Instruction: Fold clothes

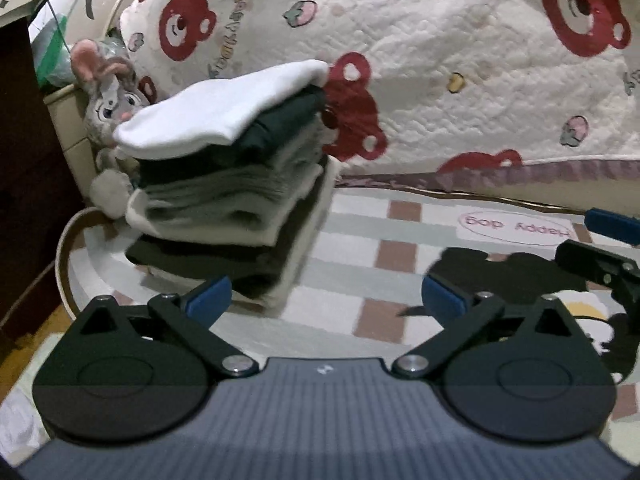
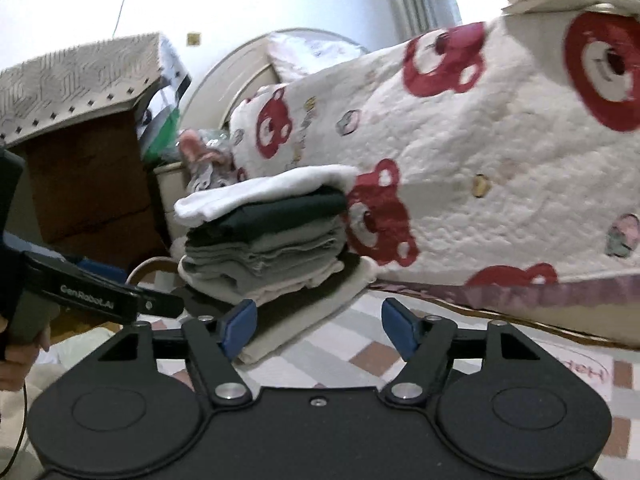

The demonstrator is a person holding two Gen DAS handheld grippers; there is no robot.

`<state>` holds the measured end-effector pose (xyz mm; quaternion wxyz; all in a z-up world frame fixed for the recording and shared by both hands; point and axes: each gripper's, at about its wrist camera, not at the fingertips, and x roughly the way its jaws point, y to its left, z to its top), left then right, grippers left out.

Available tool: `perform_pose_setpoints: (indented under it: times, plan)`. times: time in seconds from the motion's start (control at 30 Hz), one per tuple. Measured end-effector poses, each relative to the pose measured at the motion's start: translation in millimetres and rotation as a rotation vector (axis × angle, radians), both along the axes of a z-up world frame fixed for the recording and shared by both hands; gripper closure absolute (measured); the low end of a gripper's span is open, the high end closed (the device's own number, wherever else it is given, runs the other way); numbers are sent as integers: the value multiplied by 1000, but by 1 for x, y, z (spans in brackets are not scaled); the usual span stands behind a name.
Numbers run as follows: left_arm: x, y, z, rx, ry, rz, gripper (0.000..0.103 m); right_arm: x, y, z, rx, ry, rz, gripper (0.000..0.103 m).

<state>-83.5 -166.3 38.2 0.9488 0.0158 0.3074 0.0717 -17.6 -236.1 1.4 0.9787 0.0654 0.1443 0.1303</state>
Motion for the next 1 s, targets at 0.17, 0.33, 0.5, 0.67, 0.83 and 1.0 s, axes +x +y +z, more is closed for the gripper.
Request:
perform_pose_setpoints:
  times: [0.17,0.33,0.5,0.67,0.83,1.0]
  plan:
    - [-11,-25,-4,-6,-1,3,0,-24,-9,2,25,-18,5,19]
    - [-17,-40,-10,30,43,-9,0,-36,-1,3,-23,-23,16,13]
    - [-26,-41,-17,4,65,-25,0,-41,7,-1,-33,0,41,12]
    - [-28,-40,-24,4,85,-12,0,-40,13,-2,-54,14,57,12]
    - [-27,-39,-29,16,87,-6,0,-38,14,-3,-33,29,59,12]
    - [-27,-35,-30,-12,91,-1,0,-39,18,-3,-50,46,72,12]
